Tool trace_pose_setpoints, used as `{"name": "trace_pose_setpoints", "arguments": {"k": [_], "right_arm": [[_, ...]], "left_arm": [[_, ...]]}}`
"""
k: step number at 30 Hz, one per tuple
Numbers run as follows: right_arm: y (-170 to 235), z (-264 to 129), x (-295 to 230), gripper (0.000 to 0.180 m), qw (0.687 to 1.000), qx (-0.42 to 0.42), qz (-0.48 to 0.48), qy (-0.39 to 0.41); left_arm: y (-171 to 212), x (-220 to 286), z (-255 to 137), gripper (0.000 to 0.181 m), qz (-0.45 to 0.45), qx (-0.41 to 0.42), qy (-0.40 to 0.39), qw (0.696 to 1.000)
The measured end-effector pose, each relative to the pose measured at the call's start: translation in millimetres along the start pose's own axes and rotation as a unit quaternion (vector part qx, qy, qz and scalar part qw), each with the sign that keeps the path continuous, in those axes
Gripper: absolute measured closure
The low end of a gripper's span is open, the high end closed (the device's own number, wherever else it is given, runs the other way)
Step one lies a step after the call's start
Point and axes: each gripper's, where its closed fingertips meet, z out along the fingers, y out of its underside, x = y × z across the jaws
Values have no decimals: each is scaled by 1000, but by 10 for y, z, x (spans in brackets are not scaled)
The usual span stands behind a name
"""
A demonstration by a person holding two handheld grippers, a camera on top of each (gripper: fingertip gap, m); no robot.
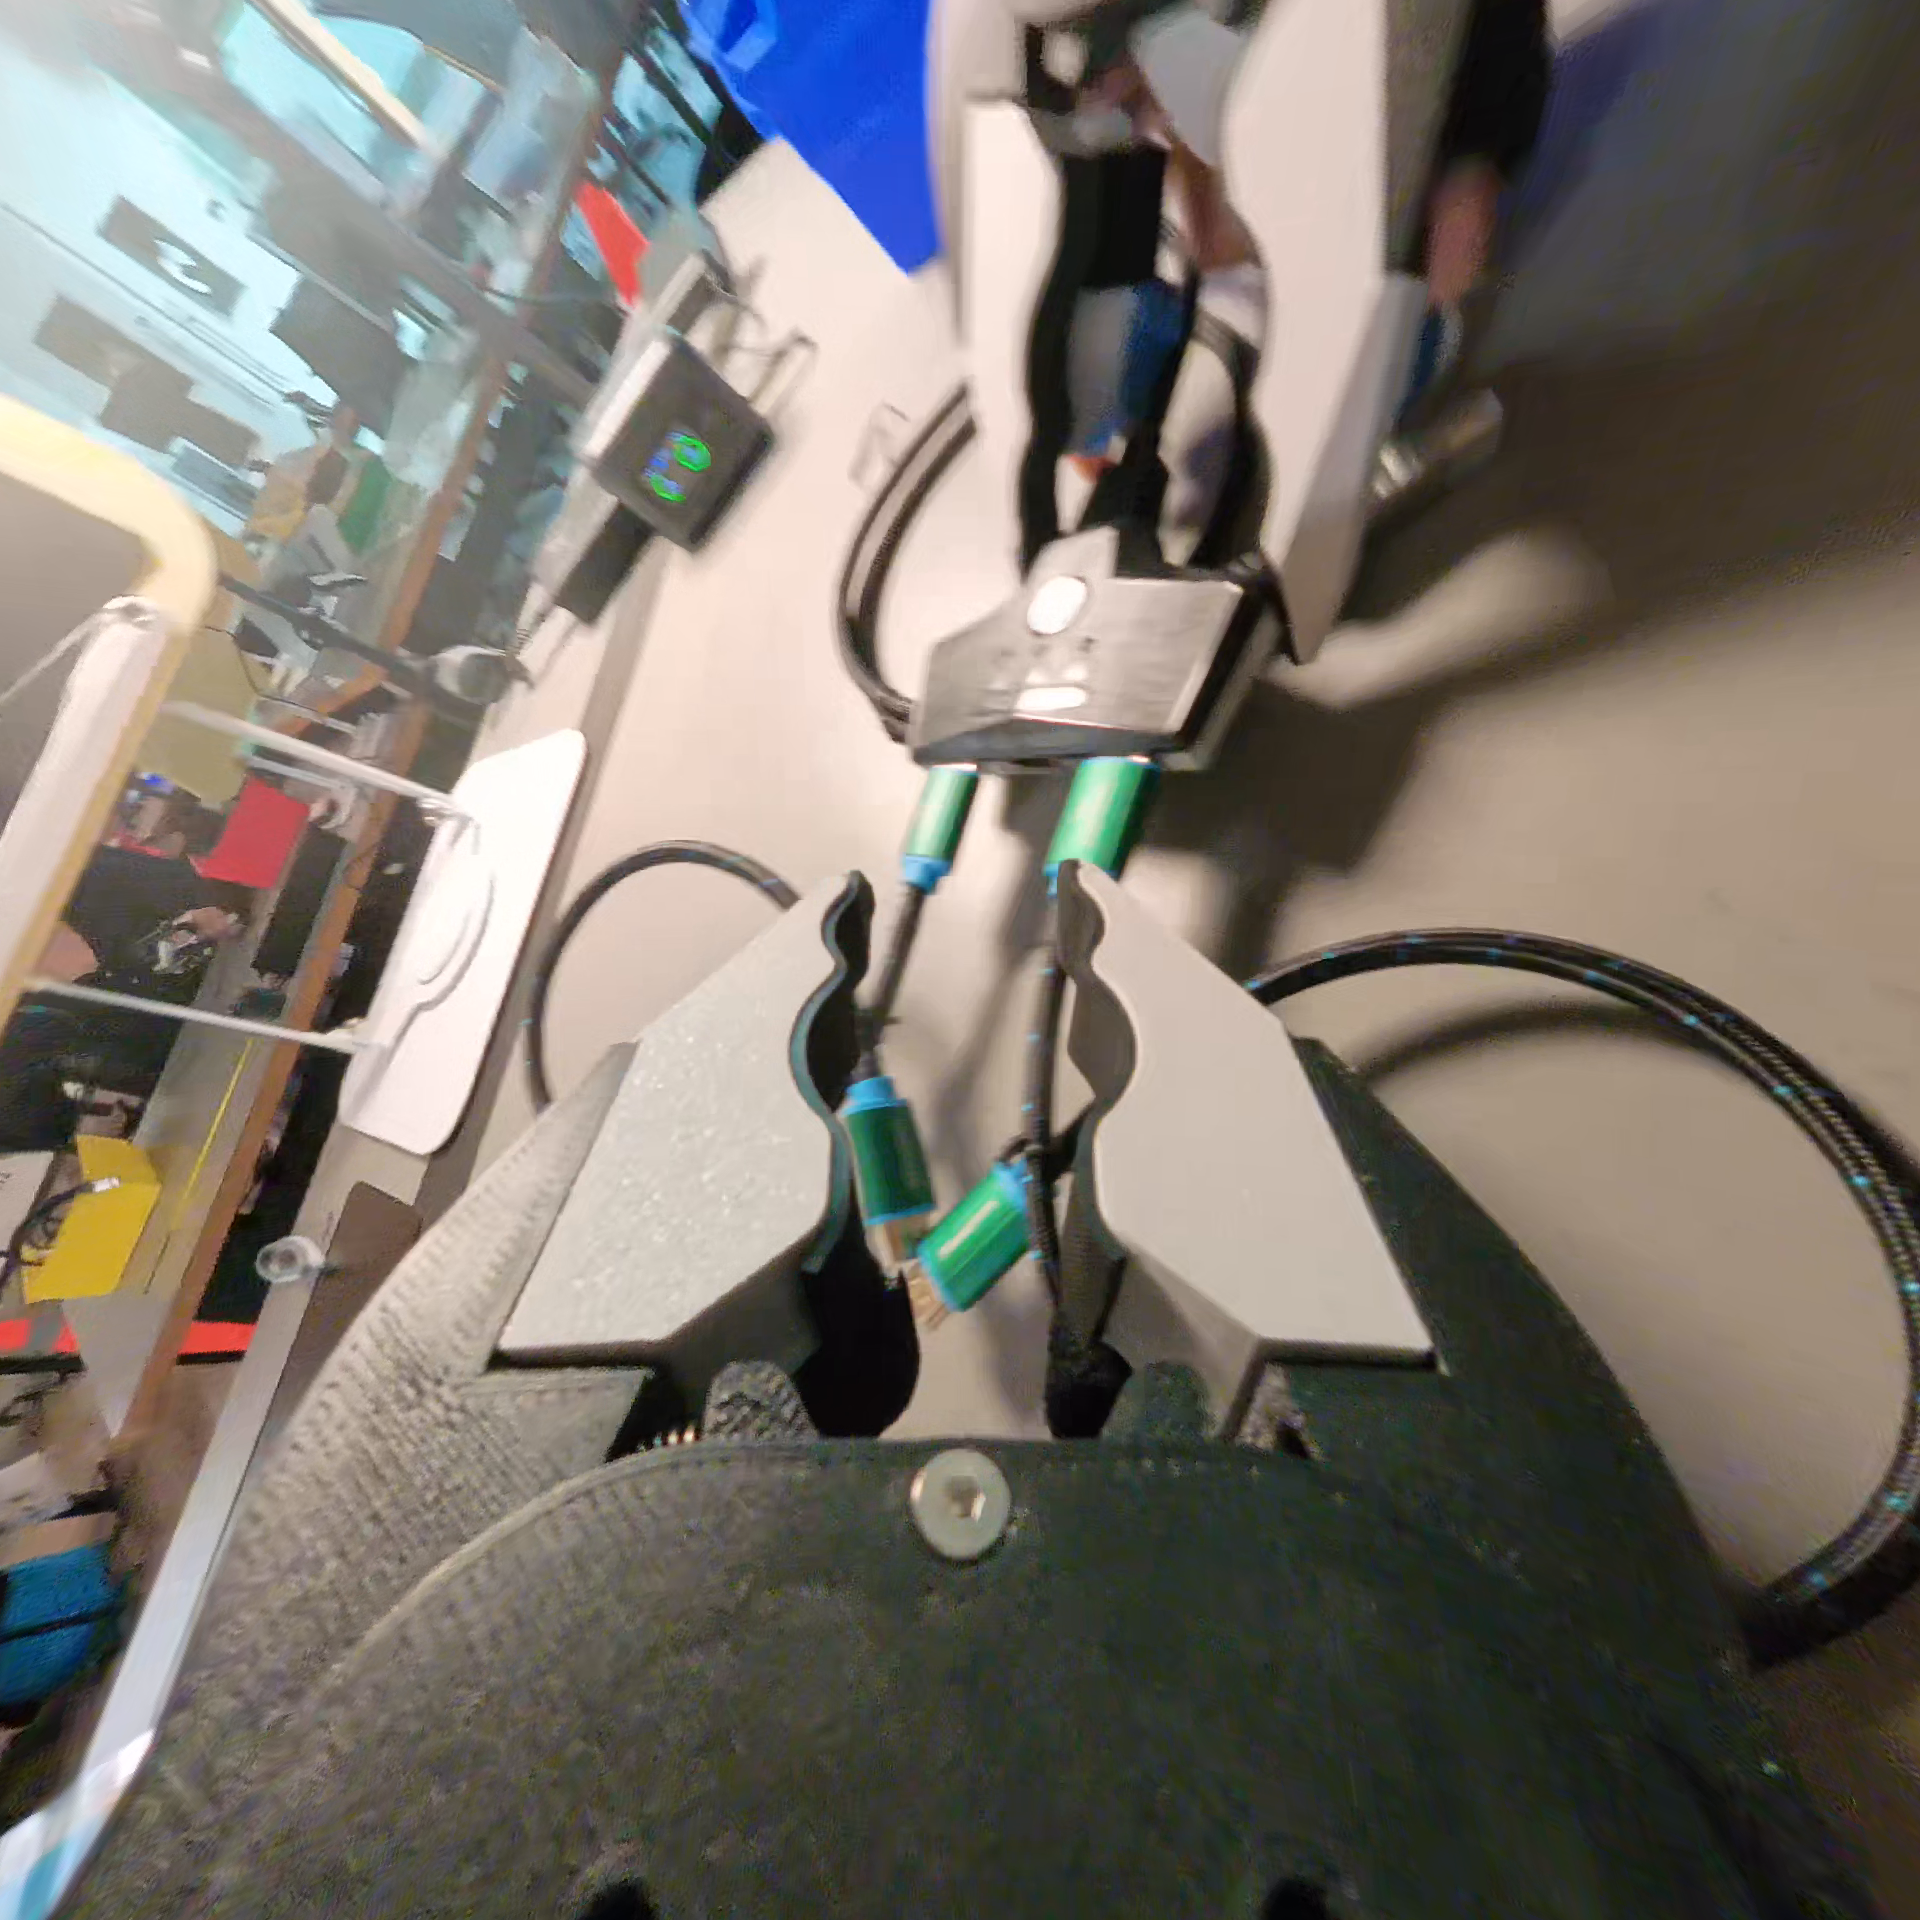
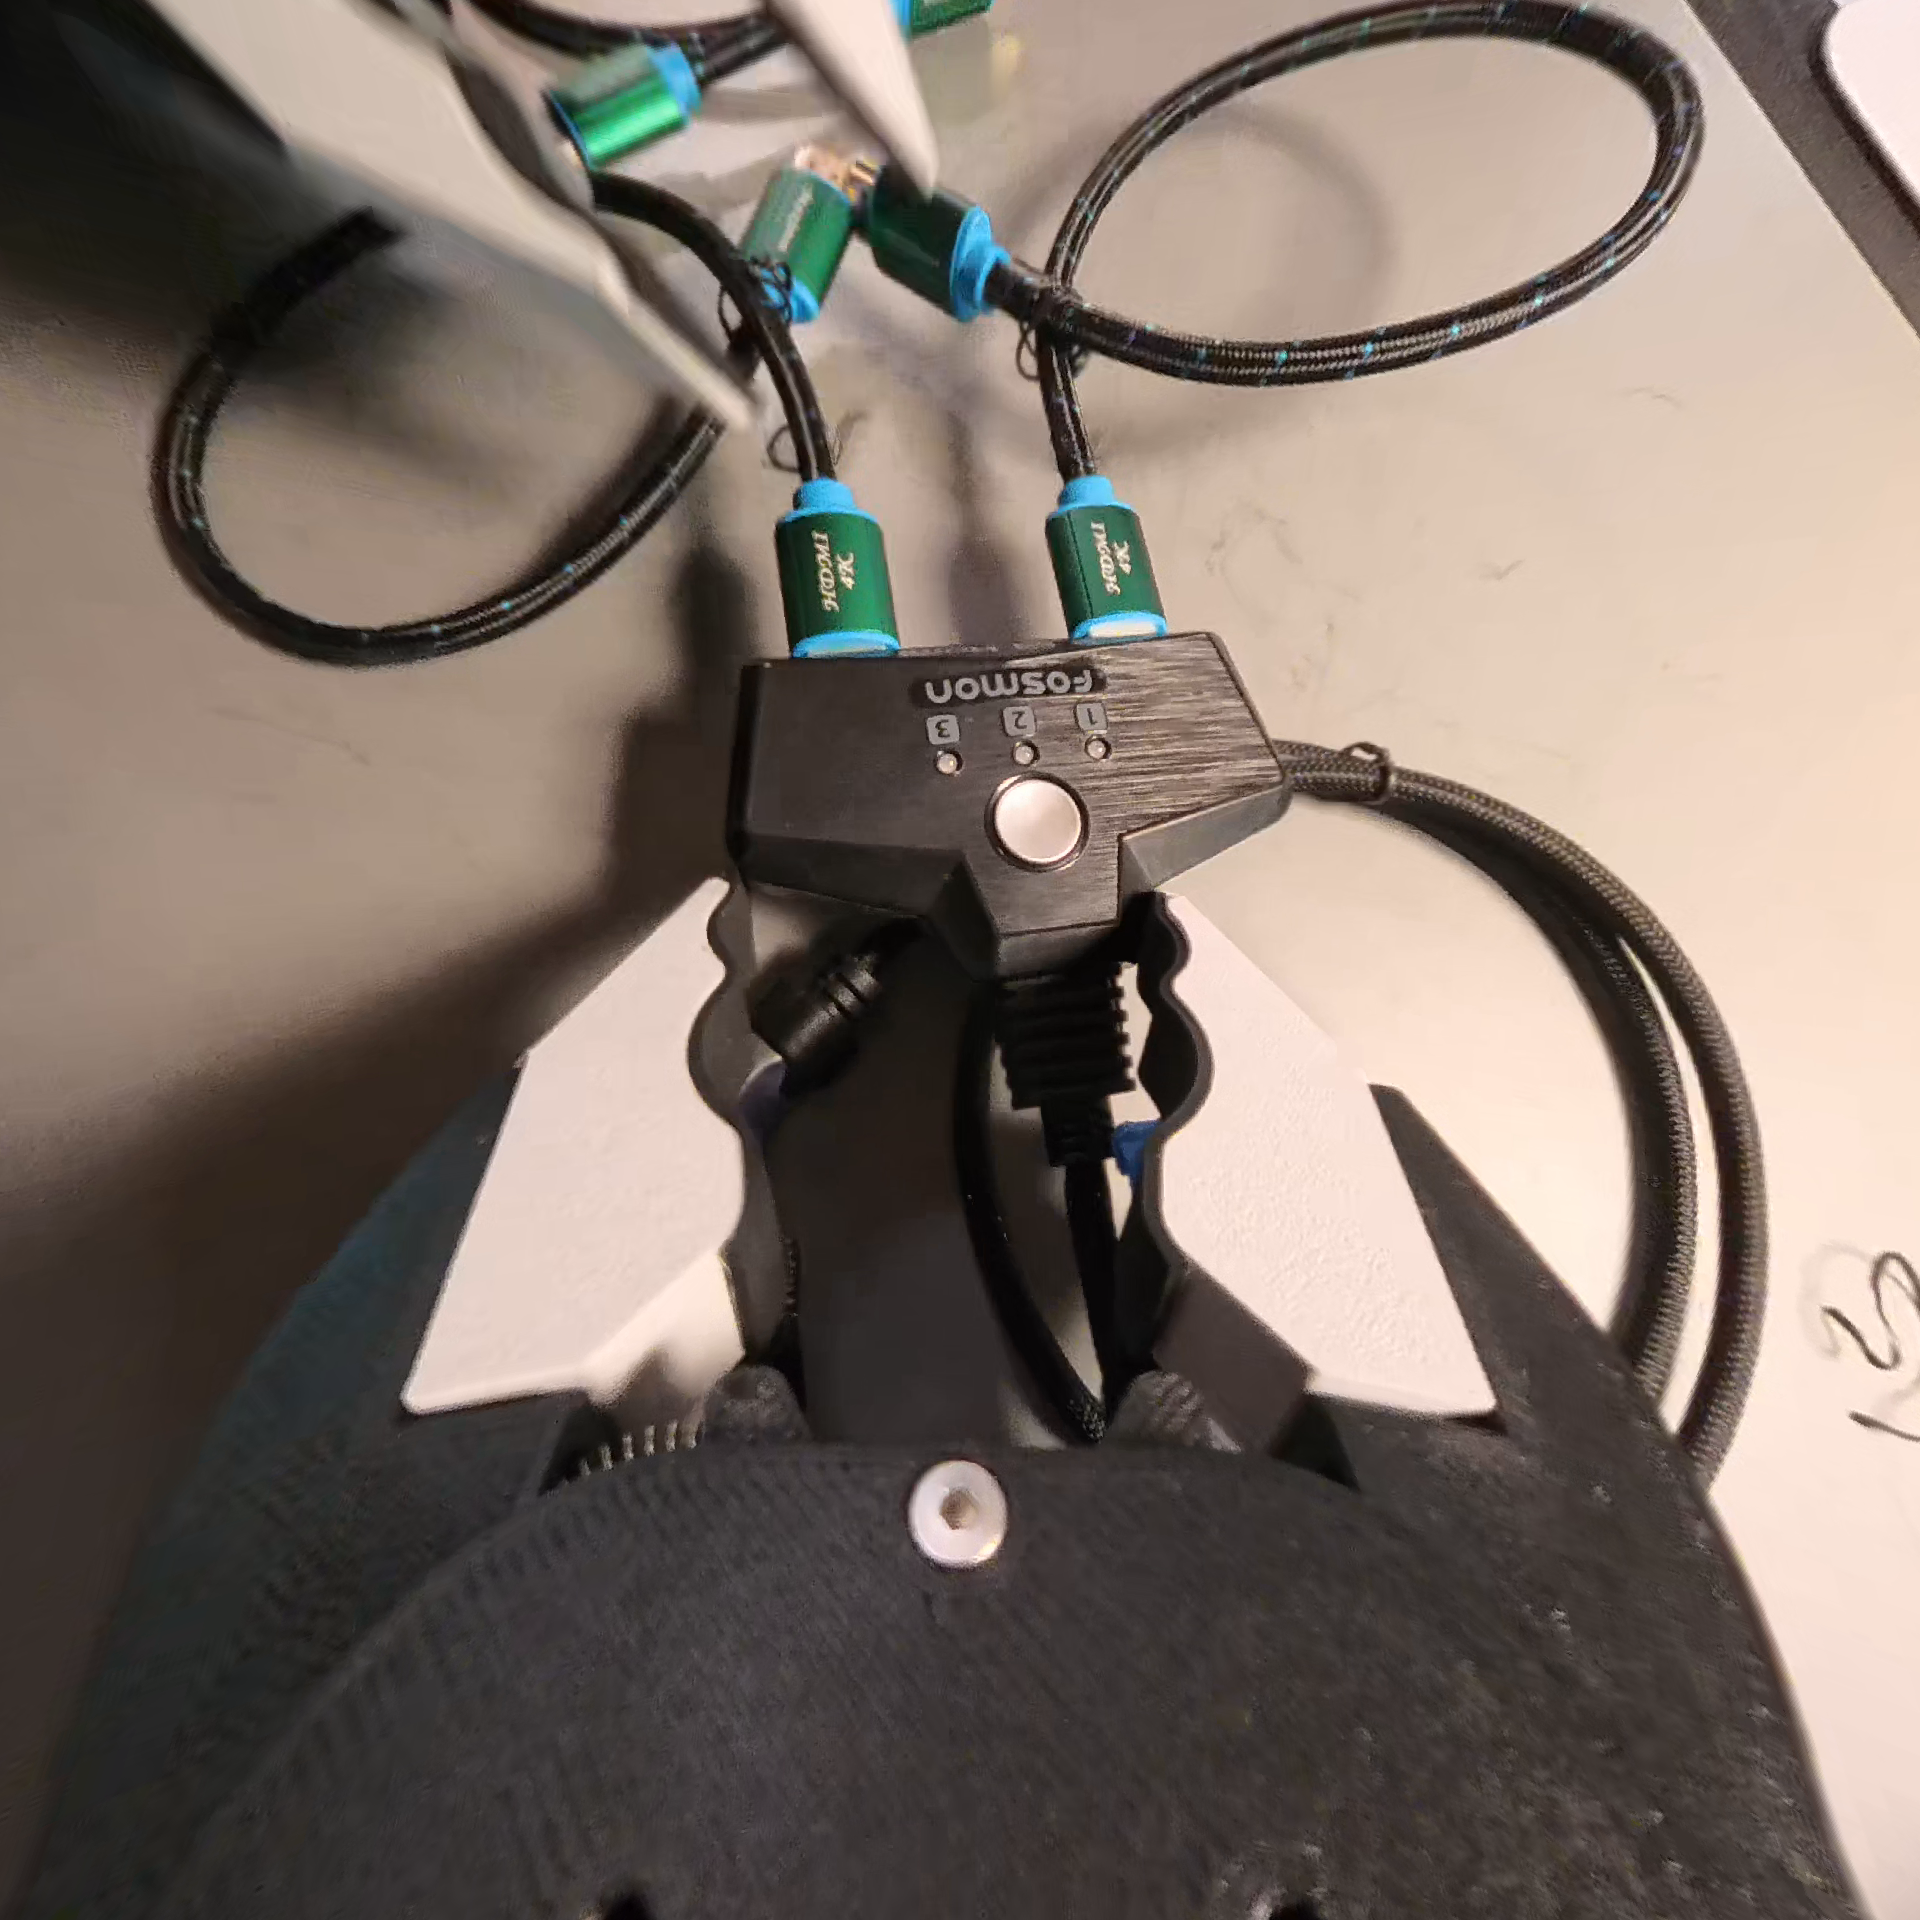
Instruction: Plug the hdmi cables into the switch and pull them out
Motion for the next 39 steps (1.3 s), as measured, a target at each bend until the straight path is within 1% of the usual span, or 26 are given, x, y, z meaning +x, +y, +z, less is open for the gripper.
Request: {"name": "trace_pose_setpoints", "arguments": {"k": [2,5,7,9,10,11,12,14,15,20,23,27,32,36,39], "right_arm": [[0,-22,10,103,1000,-2,-4,4],[19,-50,38,104,999,-16,-31,27],[-5,-93,61,105,997,-21,-55,50],[-70,-182,88,105,993,-26,-79,78],[-113,-243,104,105,991,-31,-92,93],[-159,-323,149,107,986,-37,-109,117],[-215,-413,196,129,981,-43,-126,143],[-313,-577,240,132,973,-59,-143,169],[-346,-647,259,141,969,-70,-155,181],[-347,-838,250,144,950,-134,-198,203],[-438,-1056,325,145,939,-149,-208,232],[-732,-1587,541,146,921,-142,-206,297],[-1261,-2553,765,148,896,-109,-199,382],[-1692,-3453,911,151,858,-91,-206,462],[-1894,-4084,1007,158,825,-77,-203,523]], "left_arm": [[0,-222,-92,145,-41,29,-28,998],[179,-473,-156,147,-98,33,-56,993],[371,-593,-161,150,-104,14,-82,991],[534,-721,-175,153,-91,-4,-124,988],[590,-746,-174,153,-86,-11,-133,987],[640,-768,-170,153,-87,-17,-141,986],[690,-795,-165,153,-93,-24,-149,984],[782,-838,-156,153,-109,-40,-160,980],[812,-845,-150,153,-114,-44,-162,979],[896,-857,-146,156,-114,-64,-167,977],[879,-875,-169,158,-122,-57,-171,976],[903,-885,-176,158,-123,-61,-174,975],[943,-886,-170,159,-125,-70,-174,974],[970,-884,-163,159,-132,-75,-172,973],[983,-869,-149,159,-132,-79,-169,974]]}}
